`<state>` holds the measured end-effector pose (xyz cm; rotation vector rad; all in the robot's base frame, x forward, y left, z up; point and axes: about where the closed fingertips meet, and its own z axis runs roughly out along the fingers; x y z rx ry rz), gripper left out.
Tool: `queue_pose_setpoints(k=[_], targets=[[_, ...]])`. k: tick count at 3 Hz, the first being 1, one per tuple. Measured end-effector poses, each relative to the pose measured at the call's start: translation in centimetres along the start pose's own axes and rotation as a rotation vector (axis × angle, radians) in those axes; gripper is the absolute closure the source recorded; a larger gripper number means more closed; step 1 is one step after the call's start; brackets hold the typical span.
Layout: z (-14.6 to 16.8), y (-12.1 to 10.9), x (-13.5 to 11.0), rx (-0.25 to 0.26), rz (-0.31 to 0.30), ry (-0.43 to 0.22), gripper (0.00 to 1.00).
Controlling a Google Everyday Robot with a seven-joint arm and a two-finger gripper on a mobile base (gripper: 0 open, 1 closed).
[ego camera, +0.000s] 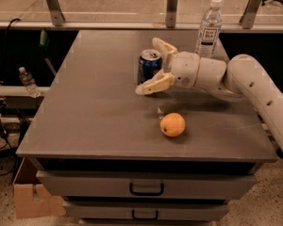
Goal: Place pepsi can upright
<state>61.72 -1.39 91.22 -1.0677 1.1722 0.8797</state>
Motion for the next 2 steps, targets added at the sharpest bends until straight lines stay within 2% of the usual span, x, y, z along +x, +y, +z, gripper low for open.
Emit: queue_pose_setpoints(k=[1,2], targets=[[-3.1,-0.3,-1.1,0.077,-0.01,0.05,0.0],[-8.4,0.2,-3.4,0.19,-0.042,0.114,0.0]])
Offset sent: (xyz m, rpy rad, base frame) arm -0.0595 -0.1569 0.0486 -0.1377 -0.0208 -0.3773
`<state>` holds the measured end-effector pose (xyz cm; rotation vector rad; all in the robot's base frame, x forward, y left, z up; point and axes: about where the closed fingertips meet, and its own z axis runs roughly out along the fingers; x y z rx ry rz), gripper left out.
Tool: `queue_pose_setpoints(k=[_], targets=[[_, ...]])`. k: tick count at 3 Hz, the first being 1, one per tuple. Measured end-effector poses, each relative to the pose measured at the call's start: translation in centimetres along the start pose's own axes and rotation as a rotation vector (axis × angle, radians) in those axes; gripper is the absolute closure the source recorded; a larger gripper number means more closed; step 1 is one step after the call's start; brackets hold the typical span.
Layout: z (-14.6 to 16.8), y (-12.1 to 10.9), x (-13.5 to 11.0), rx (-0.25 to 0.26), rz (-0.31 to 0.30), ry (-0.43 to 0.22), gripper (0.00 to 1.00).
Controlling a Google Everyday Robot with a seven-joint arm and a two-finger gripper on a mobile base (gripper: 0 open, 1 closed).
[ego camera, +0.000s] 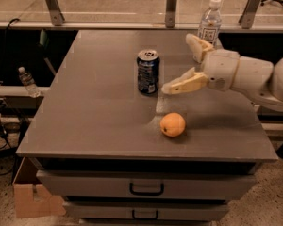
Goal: Place pepsi can upright
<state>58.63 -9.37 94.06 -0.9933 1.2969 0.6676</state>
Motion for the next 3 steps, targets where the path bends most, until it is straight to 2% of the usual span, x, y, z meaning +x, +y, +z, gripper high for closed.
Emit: queue_pose_setpoints(k=[1,2,3], targets=[[-6.2,0.2,-2.3,0.123,-0.034,0.078,0.0],[-9.9,-0.2,-2.8,0.188,-0.044,0.102,0.0],[-9.9,-0.2,-2.8,0.188,-0.044,0.102,0.0]])
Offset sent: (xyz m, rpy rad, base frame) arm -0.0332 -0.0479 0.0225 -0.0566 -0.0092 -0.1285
